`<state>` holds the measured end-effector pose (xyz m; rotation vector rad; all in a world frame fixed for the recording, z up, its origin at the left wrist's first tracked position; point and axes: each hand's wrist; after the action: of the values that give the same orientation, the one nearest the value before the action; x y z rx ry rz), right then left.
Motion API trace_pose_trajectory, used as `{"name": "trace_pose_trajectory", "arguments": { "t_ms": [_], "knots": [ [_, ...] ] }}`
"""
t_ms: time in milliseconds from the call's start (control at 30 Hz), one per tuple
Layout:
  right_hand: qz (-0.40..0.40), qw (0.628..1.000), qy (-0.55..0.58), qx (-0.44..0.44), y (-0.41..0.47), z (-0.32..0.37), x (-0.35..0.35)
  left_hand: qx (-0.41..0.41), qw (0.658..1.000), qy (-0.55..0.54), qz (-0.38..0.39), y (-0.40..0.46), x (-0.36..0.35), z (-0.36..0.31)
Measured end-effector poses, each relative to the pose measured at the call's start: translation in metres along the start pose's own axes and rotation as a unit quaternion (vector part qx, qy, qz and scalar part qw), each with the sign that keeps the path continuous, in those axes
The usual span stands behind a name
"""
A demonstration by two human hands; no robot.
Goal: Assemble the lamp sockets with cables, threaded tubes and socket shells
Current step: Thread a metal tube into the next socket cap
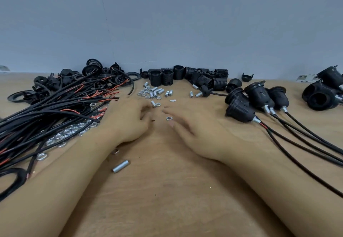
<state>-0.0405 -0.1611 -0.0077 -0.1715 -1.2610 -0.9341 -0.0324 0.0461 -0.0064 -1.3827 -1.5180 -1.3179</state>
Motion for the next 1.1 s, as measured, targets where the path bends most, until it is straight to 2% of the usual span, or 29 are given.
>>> {"name": "trace_pose_trajectory", "arguments": {
  "t_ms": [100,233,333,400,467,533,567,667,767,900,1100],
  "knots": [
    [0.076,0.996,-0.039,-0.005,0.007,-0.003,-0.004,0.009,0.997,-0.081,0.009,0.0,0.003,0.006],
    [0.028,0.998,-0.047,-0.037,0.004,-0.013,0.011,0.059,0.992,-0.055,-0.098,0.002,0.017,0.02],
    [0.014,0.996,-0.059,-0.069,0.002,-0.016,0.013,0.094,0.991,-0.034,-0.093,0.002,0.025,0.034],
    [0.001,0.994,-0.068,-0.086,0.0,-0.015,0.012,0.058,0.994,-0.056,-0.075,0.002,0.022,0.031],
    [0.001,0.993,-0.072,-0.091,-0.002,-0.016,0.012,-0.017,0.997,-0.05,-0.05,0.001,0.014,0.02],
    [0.011,0.993,-0.073,-0.088,-0.004,-0.016,0.013,-0.086,0.996,-0.027,0.005,0.005,0.005,0.011],
    [0.017,0.993,-0.071,-0.087,-0.005,-0.016,0.014,-0.095,0.995,-0.029,0.031,0.006,0.003,0.009],
    [0.027,0.994,-0.055,-0.093,-0.008,-0.014,0.017,-0.063,0.996,-0.048,0.033,0.008,0.003,0.013],
    [0.026,0.994,-0.043,-0.099,-0.009,-0.012,0.021,-0.081,0.996,-0.021,-0.014,0.009,0.003,0.013],
    [-0.003,0.99,-0.05,-0.133,-0.006,-0.014,0.02,-0.075,0.993,-0.085,0.022,0.011,0.0,0.01],
    [-0.003,0.987,-0.033,-0.16,-0.005,-0.02,0.019,-0.101,0.993,-0.053,-0.02,0.013,0.001,0.008]
  ]
}}
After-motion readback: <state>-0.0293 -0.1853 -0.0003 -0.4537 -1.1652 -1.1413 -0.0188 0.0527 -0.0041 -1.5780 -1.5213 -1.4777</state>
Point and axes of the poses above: each hand's wrist, its own y-axis towards the middle knuckle, its own x-axis out of the back of the hand, z = x × y, and after that the axes turned 3 degrees about z, right-handed
